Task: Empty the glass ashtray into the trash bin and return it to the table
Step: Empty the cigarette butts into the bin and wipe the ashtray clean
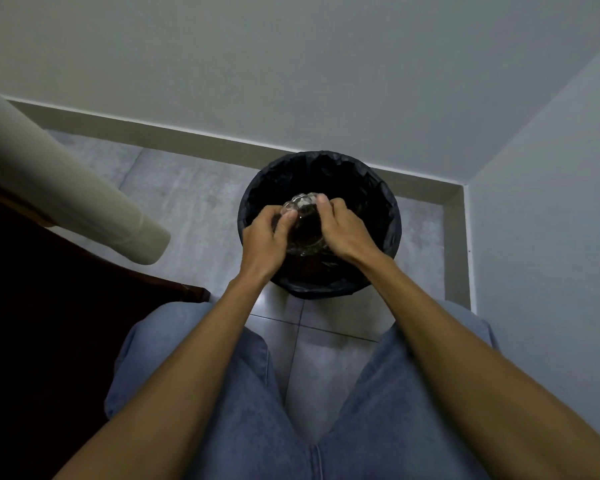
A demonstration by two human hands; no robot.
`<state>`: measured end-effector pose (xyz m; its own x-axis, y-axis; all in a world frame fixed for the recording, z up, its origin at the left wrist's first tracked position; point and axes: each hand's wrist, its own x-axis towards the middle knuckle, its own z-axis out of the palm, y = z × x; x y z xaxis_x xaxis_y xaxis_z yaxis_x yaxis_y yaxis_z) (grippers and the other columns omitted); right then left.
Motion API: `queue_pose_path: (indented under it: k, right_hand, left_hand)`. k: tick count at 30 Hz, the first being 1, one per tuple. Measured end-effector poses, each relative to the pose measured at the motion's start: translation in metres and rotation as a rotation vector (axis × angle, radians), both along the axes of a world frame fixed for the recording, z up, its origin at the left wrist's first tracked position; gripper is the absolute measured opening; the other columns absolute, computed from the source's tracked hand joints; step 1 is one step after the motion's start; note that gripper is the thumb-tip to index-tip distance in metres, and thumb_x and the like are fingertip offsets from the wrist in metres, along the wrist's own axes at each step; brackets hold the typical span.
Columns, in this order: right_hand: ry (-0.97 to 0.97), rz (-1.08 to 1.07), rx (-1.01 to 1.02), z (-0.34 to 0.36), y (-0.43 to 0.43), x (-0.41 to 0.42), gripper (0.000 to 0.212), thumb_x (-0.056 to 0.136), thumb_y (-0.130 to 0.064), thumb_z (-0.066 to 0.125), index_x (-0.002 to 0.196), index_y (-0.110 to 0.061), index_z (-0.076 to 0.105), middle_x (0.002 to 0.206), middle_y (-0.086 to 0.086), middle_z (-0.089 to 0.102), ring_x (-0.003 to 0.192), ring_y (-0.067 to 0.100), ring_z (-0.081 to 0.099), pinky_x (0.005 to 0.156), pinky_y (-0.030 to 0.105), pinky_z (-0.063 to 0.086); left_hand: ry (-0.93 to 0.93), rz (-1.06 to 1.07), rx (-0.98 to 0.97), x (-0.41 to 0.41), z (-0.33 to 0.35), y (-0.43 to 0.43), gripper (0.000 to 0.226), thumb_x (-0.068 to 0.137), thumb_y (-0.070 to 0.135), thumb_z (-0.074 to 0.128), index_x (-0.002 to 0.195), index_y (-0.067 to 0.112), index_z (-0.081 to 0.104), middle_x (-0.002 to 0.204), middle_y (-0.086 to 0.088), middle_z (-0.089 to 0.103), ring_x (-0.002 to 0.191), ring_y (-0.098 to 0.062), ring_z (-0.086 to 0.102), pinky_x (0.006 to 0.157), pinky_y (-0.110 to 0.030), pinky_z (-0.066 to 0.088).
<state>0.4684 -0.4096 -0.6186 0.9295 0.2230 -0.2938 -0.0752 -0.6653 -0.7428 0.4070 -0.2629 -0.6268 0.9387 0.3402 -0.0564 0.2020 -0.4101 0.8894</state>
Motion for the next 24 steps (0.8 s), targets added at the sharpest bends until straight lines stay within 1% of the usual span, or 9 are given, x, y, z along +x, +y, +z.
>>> queue_pose_path:
  k: [3,6,9,12,15,17,19,21,24]
  right_hand:
    - [-0.101,0.069,-0.044,-0.011,-0.004,-0.004,0.054,0.099,-0.061,0.024,0.112,-0.014,0.047,0.109,0.011,0.062,0.095,0.027,0.062,0.082,0.044,0.051]
    - [-0.161,0.004,-0.031,-0.017,-0.001,-0.009,0.048,0.100,-0.059,0.025,0.098,-0.015,0.045,0.096,0.007,0.063,0.083,0.025,0.063,0.074,0.044,0.052]
    - [-0.235,-0.152,-0.020,-0.019,0.006,-0.010,0.053,0.101,-0.057,0.021,0.095,-0.012,0.049,0.088,0.010,0.066,0.080,0.030,0.064,0.072,0.045,0.050]
    - [-0.229,-0.240,0.002,-0.024,0.013,-0.008,0.055,0.103,-0.053,0.018,0.091,-0.012,0.053,0.083,0.009,0.065,0.078,0.028,0.063,0.068,0.038,0.043]
    - [-0.200,-0.297,0.030,-0.028,0.016,-0.004,0.057,0.104,-0.049,0.017,0.082,-0.012,0.054,0.083,0.011,0.066,0.079,0.029,0.063,0.069,0.034,0.038]
    - [-0.167,-0.320,0.035,-0.029,0.018,-0.003,0.058,0.105,-0.047,0.018,0.078,-0.011,0.054,0.079,0.010,0.063,0.077,0.028,0.062,0.069,0.033,0.037]
    - [-0.135,-0.337,0.042,-0.030,0.022,-0.003,0.060,0.106,-0.046,0.018,0.077,-0.010,0.056,0.076,0.007,0.062,0.072,0.024,0.059,0.067,0.032,0.037]
    - [-0.105,-0.342,0.056,-0.030,0.027,-0.004,0.063,0.106,-0.044,0.018,0.076,-0.007,0.058,0.073,0.006,0.061,0.067,0.021,0.056,0.067,0.031,0.037]
    - [0.007,-0.389,0.090,-0.030,0.037,-0.005,0.066,0.106,-0.044,0.019,0.072,-0.005,0.059,0.077,0.011,0.062,0.073,0.029,0.059,0.070,0.037,0.046]
  left_hand:
    - [0.067,0.026,0.011,0.007,0.001,0.006,0.038,0.099,0.042,0.051,0.112,0.012,0.070,0.096,0.003,0.072,0.089,-0.010,0.066,0.074,-0.018,0.050]
    - [0.106,0.022,0.046,0.011,0.000,0.006,0.039,0.102,0.038,0.045,0.095,0.010,0.071,0.079,0.000,0.068,0.076,-0.014,0.061,0.070,-0.028,0.047]
    - [0.144,0.042,0.037,0.011,-0.001,0.002,0.045,0.104,0.035,0.039,0.072,0.008,0.055,0.063,0.000,0.054,0.063,-0.018,0.049,0.064,-0.032,0.039]
    - [0.136,0.027,0.100,0.007,-0.001,0.000,0.040,0.105,0.028,0.037,0.073,0.010,0.053,0.063,0.001,0.054,0.065,-0.020,0.050,0.063,-0.031,0.036]
    - [0.081,-0.024,0.179,0.001,0.002,0.000,0.033,0.105,0.022,0.036,0.079,0.012,0.054,0.063,0.005,0.054,0.064,-0.014,0.053,0.064,-0.027,0.035]
    - [0.050,-0.045,0.209,-0.002,0.004,0.000,0.032,0.105,0.022,0.036,0.099,0.009,0.064,0.078,0.001,0.066,0.081,-0.017,0.064,0.072,-0.024,0.041]
    - [0.040,-0.030,0.242,-0.005,0.005,0.001,0.038,0.106,0.023,0.036,0.131,0.008,0.060,0.111,-0.007,0.072,0.114,-0.022,0.063,0.089,-0.018,0.042]
    - [0.008,0.009,0.273,-0.008,0.004,0.002,0.044,0.105,0.022,0.036,0.145,0.008,0.048,0.142,-0.010,0.058,0.138,-0.021,0.048,0.111,-0.026,0.038]
    - [-0.043,0.104,0.374,-0.009,-0.003,0.005,0.048,0.105,0.021,0.031,0.151,0.006,0.038,0.159,-0.009,0.036,0.152,-0.019,0.021,0.124,-0.038,0.019]
